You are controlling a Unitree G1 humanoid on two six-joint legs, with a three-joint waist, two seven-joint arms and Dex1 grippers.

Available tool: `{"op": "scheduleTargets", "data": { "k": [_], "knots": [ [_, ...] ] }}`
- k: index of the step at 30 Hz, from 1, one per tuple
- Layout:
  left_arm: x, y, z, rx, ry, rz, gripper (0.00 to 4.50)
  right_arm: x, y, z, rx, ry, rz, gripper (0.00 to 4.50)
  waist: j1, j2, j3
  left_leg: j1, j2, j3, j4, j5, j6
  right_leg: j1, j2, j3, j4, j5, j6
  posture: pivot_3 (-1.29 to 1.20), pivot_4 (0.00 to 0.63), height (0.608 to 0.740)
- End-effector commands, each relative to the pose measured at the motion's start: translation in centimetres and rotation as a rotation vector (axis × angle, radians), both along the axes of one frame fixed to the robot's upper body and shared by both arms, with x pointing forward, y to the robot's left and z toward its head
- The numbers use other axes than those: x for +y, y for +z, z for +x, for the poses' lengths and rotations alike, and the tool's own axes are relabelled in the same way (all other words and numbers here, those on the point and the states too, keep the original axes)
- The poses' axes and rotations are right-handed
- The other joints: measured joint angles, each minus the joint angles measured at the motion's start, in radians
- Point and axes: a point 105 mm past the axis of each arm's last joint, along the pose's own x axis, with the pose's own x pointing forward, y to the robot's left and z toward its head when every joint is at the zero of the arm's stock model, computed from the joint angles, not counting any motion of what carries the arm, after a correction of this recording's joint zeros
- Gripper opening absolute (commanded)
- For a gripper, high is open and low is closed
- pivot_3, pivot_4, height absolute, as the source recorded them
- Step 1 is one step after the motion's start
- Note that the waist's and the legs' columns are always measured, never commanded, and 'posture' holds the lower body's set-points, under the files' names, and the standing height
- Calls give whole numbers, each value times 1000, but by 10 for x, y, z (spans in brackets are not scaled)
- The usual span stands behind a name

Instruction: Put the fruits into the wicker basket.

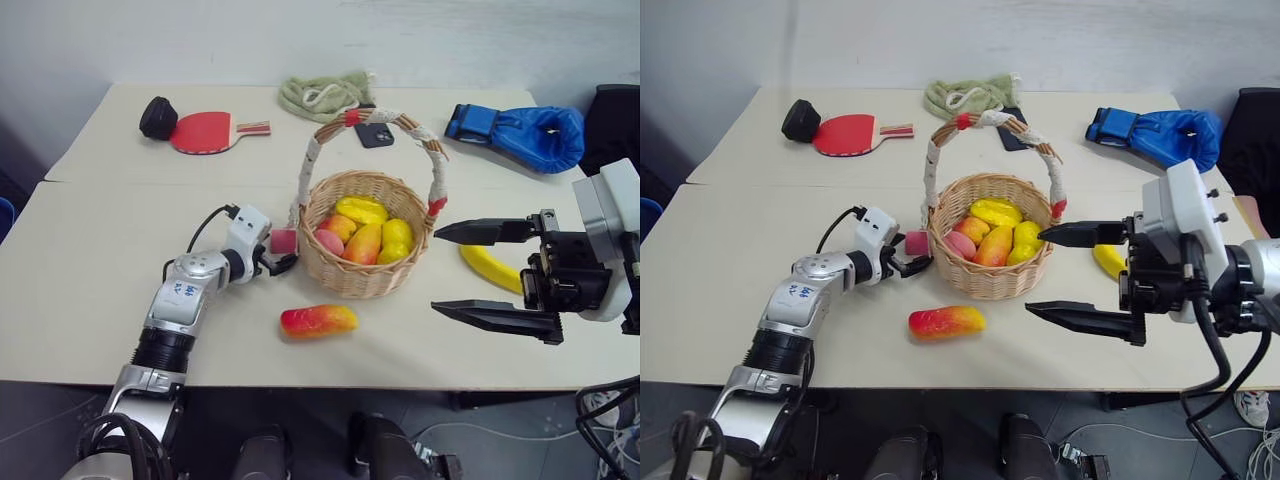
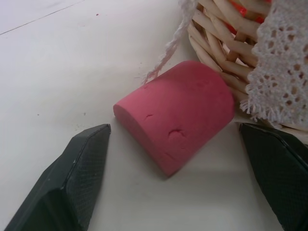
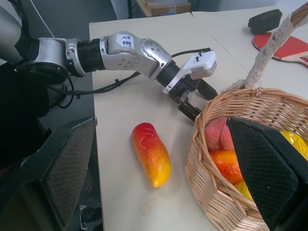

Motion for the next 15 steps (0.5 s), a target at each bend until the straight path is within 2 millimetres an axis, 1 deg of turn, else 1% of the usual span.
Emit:
{"op": "scheduleTargets", "data": {
  "k": [1,5,6,9,10,15],
  "knots": [
    [5,3,4,-16,2,15,4496,3,9,-7,-53,21,21,4500,0,0,0,0,0,0,0,0,0,0,0,0,0,0,0,0,150,740],
    [-1,-3,9,-10,-29,25,4496,4,11,-9,-59,24,27,4500,0,0,0,0,0,0,0,-2,3,0,0,0,1,0,0,0,150,740],
    [-1,-4,11,-10,-28,27,4315,5,11,-9,-59,25,29,4500,0,0,0,1,0,0,0,-2,4,1,0,0,1,0,0,0,150,740],
    [-3,-6,14,-14,-38,31,3635,6,11,-11,-62,29,29,4500,2,0,0,2,0,-2,0,-2,5,3,-1,-2,0,0,-1,0,150,740],
    [-4,-5,15,-16,-41,29,3231,6,11,-11,-62,29,33,4500,2,0,0,2,0,-2,0,-2,5,4,-1,-2,0,1,-1,0,150,740],
    [-4,-2,16,-20,-50,29,1711,5,11,-12,-63,23,40,4500,1,0,0,2,0,-2,0,-2,5,4,-2,-2,-1,1,0,0,150,740]
  ]
}}
